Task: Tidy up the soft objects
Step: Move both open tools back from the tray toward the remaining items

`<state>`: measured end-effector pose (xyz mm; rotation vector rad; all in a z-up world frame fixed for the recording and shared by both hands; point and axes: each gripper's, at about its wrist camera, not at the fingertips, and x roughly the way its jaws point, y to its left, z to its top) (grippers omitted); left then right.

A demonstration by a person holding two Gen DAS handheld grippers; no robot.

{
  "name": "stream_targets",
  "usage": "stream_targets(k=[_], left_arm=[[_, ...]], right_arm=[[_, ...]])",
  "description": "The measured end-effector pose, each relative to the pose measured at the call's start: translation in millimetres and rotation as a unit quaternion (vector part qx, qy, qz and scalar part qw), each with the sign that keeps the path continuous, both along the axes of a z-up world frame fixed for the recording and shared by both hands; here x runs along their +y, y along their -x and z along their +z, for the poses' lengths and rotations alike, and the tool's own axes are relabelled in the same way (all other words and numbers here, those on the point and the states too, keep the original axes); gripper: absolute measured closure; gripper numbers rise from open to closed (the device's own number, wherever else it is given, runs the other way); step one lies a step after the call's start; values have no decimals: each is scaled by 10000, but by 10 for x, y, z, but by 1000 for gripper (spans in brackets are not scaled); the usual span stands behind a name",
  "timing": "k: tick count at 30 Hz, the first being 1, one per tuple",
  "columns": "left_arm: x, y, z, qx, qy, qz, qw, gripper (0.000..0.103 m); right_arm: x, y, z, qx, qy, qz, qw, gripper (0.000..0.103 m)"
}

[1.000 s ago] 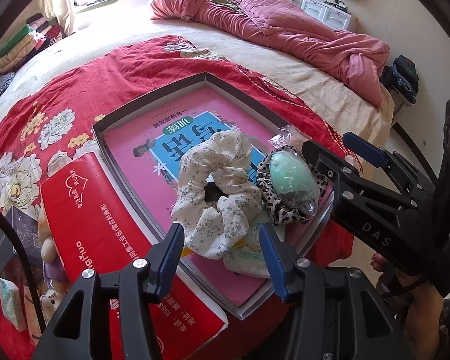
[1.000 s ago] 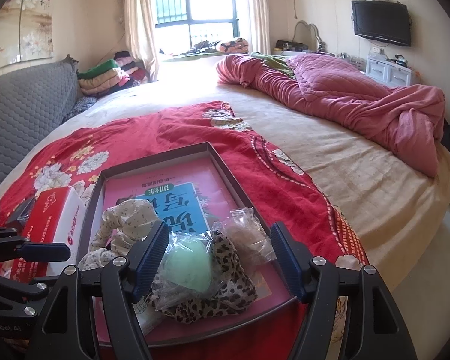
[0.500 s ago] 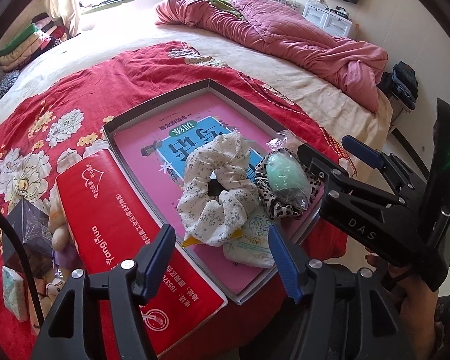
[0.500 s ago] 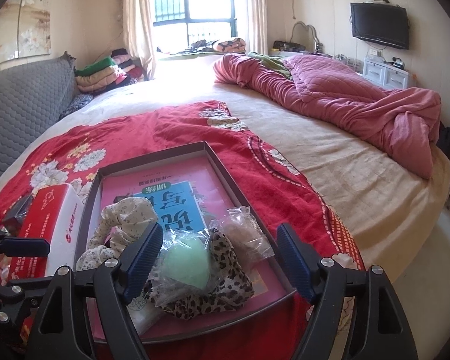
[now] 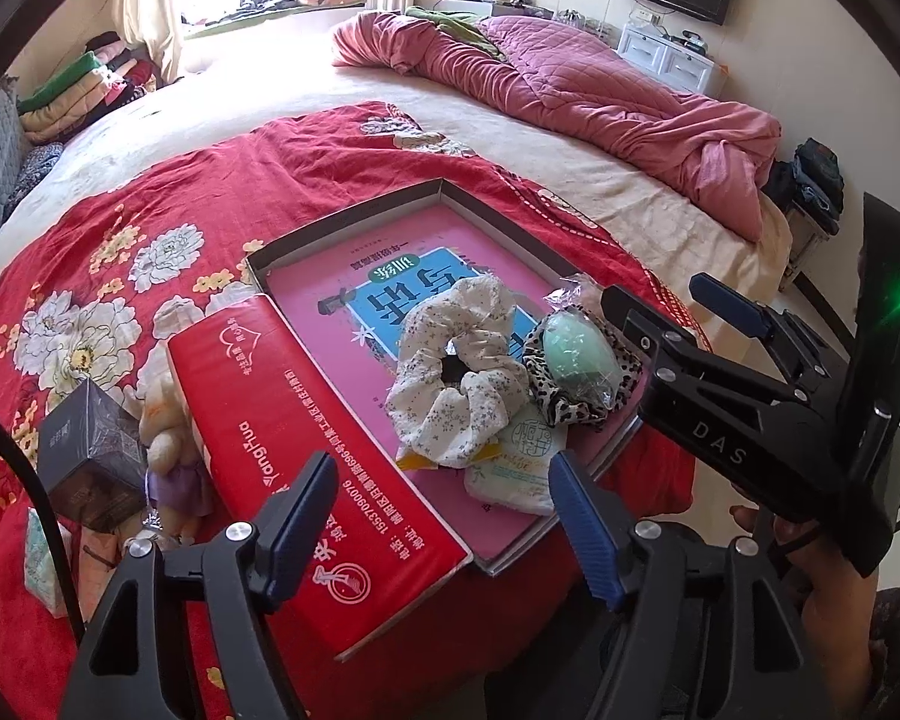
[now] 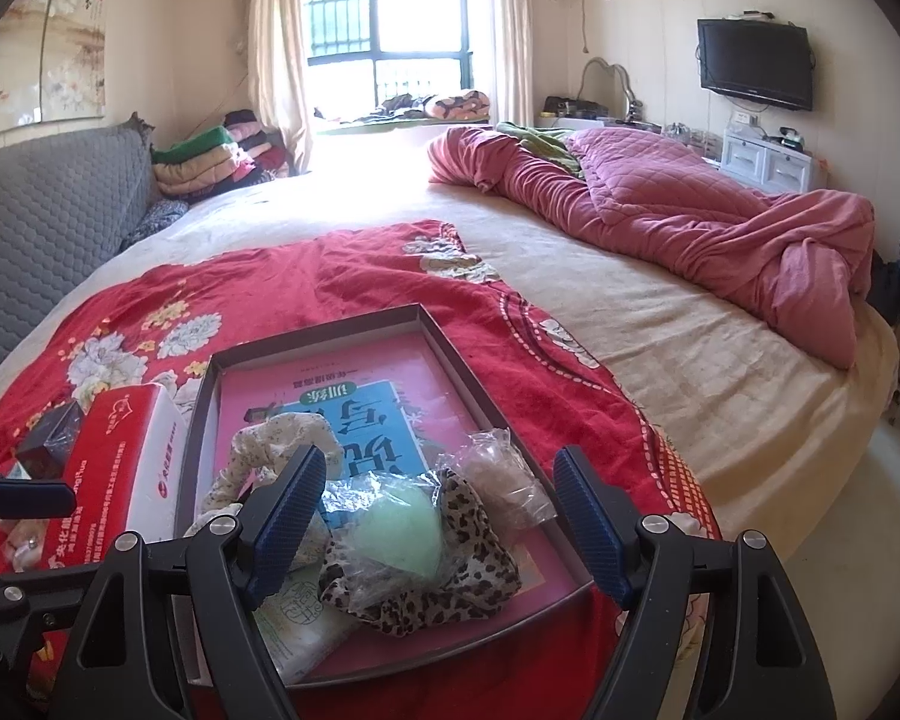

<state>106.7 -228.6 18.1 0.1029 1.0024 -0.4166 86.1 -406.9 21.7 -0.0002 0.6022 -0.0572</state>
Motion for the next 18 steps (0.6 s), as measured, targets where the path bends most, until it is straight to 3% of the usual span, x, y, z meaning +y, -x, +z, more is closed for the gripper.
stream_targets(k=[18], left_arm=[[459, 110, 152, -158, 30, 486, 9987, 29]], right_arm=[[424, 177, 282, -99, 219, 402, 9989, 24]])
